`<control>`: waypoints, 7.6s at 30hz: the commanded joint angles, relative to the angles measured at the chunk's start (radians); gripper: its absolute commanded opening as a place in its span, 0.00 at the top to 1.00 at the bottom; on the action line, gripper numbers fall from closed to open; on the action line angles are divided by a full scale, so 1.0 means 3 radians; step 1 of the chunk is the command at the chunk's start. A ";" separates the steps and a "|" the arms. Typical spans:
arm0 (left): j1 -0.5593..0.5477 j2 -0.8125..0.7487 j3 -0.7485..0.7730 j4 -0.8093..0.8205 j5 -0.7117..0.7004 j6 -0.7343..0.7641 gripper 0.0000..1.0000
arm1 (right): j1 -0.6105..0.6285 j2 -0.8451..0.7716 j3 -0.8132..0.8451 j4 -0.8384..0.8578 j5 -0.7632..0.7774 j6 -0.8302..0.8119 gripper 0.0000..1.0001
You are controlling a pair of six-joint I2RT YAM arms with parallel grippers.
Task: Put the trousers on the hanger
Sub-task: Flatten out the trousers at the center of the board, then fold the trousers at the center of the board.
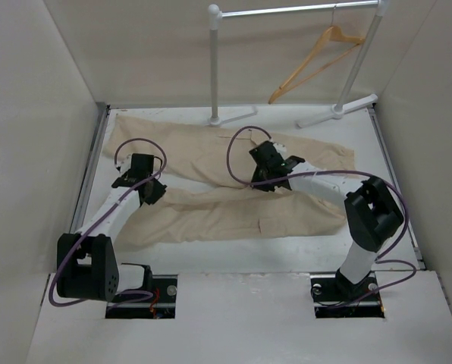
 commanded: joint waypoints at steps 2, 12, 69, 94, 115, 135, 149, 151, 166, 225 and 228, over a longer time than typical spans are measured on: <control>0.0102 0.0111 0.0306 0.0038 -0.0053 -0.0015 0.94 | -0.0135 0.0063 0.0331 0.0078 0.0099 -0.0071 1.00; 0.0297 0.0608 0.0864 0.0298 -0.0217 -0.0015 0.78 | -0.0350 0.0682 0.0970 0.0328 -0.0019 -0.0020 0.78; 0.1753 -0.0082 0.0518 -0.0151 -0.0692 0.0103 0.50 | -0.0274 -0.2739 -0.1842 0.0359 -0.0745 -0.0234 0.77; 0.2239 0.0674 -0.0128 0.0779 -0.0293 -0.0138 0.62 | -0.2579 -0.3588 -0.2241 -0.0780 -0.0424 0.0174 0.43; 0.2142 0.0547 0.0072 0.0626 -0.0441 -0.0266 1.00 | -0.2590 -0.2503 -0.2318 -0.0136 -0.0121 0.0318 0.98; 0.2015 -0.0682 0.1303 -0.1088 -0.1422 0.0148 1.00 | -0.1818 -0.3189 -0.0968 -0.1579 0.0503 -0.0295 1.00; 0.1069 0.1822 0.3863 -0.0586 -0.1684 0.0511 1.00 | -0.2472 -0.1451 -0.0068 -0.0398 -0.0218 -0.0470 0.99; 0.1028 0.2150 0.4237 -0.0586 -0.1679 0.0537 1.00 | -0.2508 -0.1150 0.0202 -0.0397 -0.0228 -0.0475 0.98; 0.0833 0.3747 0.5594 0.0272 -0.1281 0.0578 0.76 | -0.2631 0.0907 0.2003 -0.0576 -0.0208 -0.0403 0.76; 0.1698 0.2086 0.1519 0.1071 -0.0175 -0.0373 0.99 | -0.3106 -0.1158 -0.1458 0.0810 -0.0412 0.0349 1.00; 0.1642 0.1713 0.1228 0.0882 -0.0440 -0.0363 0.99 | -0.3158 -0.1291 -0.1525 0.0733 -0.0438 0.0333 1.00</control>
